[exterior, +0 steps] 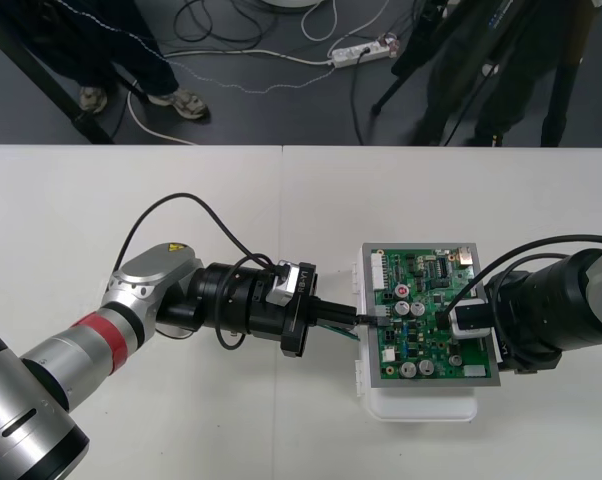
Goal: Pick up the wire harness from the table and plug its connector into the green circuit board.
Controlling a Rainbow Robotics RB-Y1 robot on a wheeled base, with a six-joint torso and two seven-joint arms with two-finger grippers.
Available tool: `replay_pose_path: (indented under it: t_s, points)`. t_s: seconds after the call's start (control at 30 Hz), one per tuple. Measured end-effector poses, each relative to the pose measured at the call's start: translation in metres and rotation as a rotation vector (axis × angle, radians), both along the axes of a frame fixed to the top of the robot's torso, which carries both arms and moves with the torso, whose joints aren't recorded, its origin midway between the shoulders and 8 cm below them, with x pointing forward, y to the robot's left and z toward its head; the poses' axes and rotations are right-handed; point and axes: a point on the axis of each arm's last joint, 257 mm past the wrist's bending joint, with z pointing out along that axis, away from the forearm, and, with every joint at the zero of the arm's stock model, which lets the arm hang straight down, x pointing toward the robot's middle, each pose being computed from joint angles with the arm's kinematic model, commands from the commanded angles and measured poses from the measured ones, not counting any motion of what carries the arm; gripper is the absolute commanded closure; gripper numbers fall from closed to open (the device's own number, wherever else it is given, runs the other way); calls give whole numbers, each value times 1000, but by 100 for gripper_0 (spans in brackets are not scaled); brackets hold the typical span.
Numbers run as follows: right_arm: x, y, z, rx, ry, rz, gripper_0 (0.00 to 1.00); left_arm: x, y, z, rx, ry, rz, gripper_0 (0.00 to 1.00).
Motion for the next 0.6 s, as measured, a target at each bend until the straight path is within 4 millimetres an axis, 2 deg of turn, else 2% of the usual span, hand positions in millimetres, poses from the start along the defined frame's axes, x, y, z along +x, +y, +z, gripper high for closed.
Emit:
replay_pose_path:
  t_s: [0.6]
  points:
    - [0, -2, -2, -2, 5, -5, 0, -2, -4, 5, -10, -15, -5, 100]
